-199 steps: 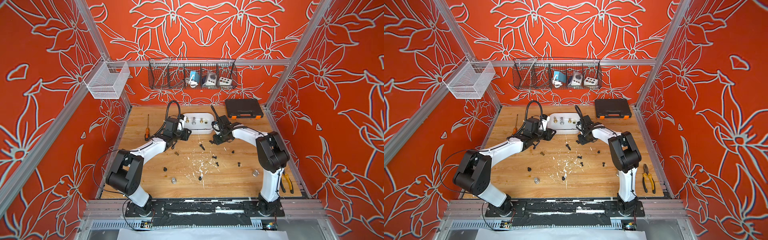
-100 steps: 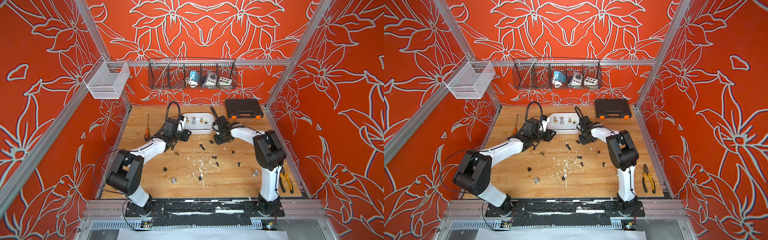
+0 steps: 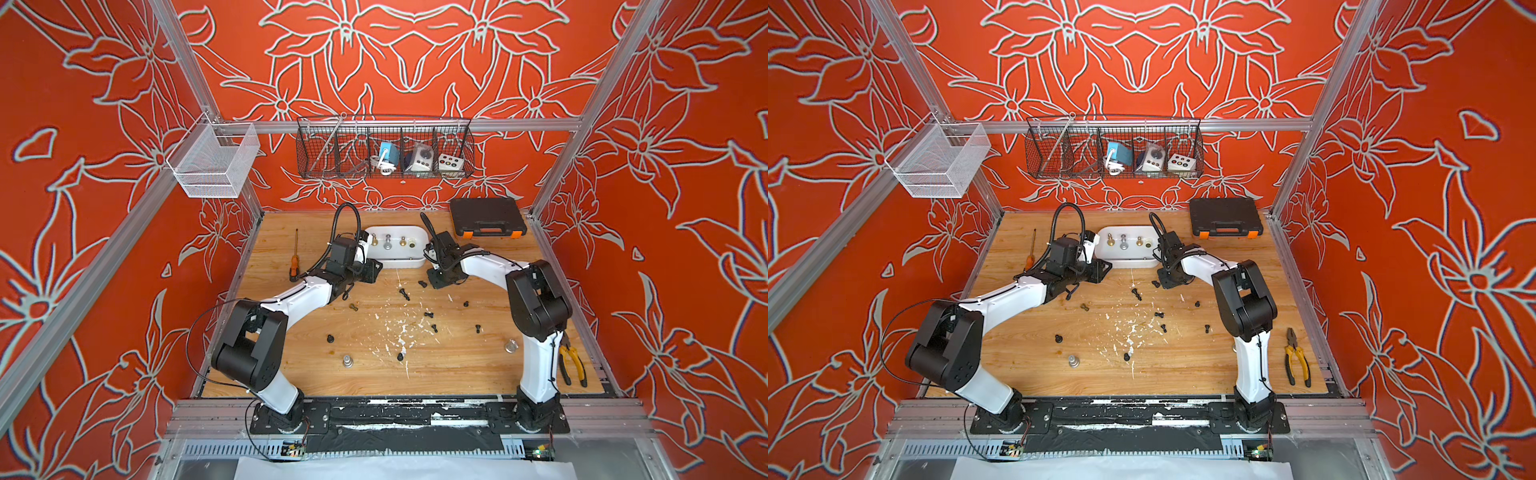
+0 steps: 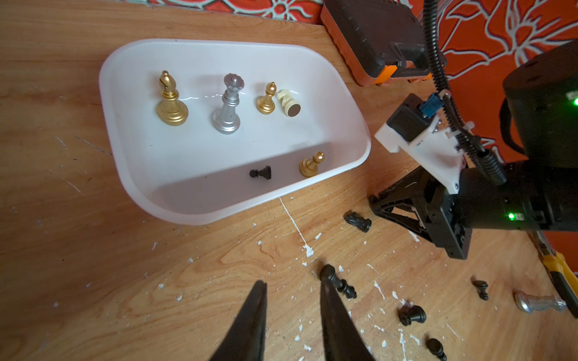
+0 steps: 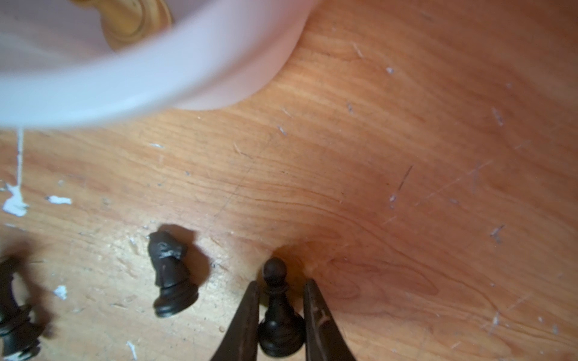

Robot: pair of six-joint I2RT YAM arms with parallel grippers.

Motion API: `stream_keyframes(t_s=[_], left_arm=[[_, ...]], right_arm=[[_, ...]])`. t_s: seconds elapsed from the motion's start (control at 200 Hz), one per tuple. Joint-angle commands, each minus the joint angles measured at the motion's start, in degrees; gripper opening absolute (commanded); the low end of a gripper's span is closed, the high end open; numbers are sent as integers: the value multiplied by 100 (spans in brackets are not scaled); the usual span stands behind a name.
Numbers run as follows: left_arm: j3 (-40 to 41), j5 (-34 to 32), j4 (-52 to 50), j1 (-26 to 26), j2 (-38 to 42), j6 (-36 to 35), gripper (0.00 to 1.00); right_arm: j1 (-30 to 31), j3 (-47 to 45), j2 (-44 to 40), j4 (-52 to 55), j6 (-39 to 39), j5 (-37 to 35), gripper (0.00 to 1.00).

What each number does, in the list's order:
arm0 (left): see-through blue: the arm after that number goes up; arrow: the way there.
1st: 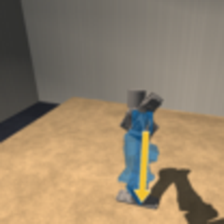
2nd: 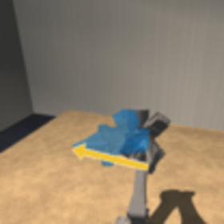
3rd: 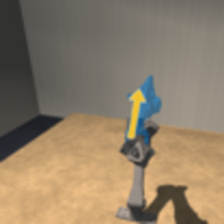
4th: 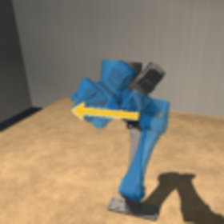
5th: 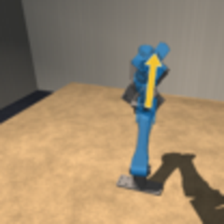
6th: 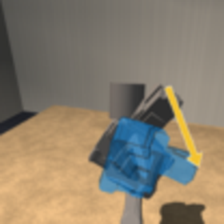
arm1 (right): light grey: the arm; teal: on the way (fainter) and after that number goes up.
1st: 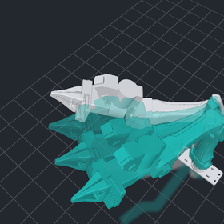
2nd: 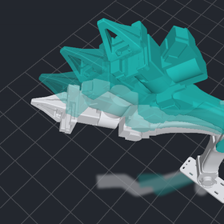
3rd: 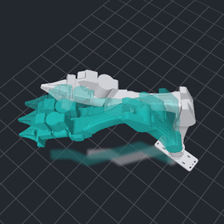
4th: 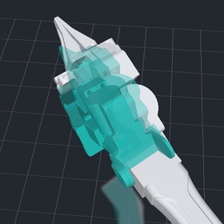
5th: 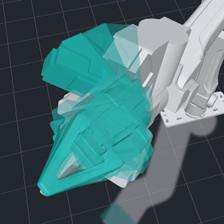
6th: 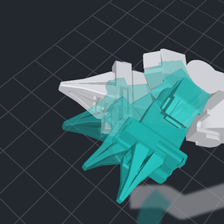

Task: Put the chess pieces into the storage box
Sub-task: Pick up the chess piece at the center of the board.

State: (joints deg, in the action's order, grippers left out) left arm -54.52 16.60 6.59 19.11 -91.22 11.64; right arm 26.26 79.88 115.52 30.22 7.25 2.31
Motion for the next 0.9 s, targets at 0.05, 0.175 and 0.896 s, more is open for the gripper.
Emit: stream_keyframes(t_s=[0.05, 0.175, 0.896], left_arm=[[47, 19, 106, -22, 236, 23, 31], [64, 11, 106, -21, 257, 14, 31], [274, -45, 89, -136, 617, -5, 31]], right_arm=[[-16, 59, -302, 188, 12, -108, 20], [-25, 246, -440, 262, -4, -58, 20], [-25, 2831, 547, 467, 16, 789, 21]])
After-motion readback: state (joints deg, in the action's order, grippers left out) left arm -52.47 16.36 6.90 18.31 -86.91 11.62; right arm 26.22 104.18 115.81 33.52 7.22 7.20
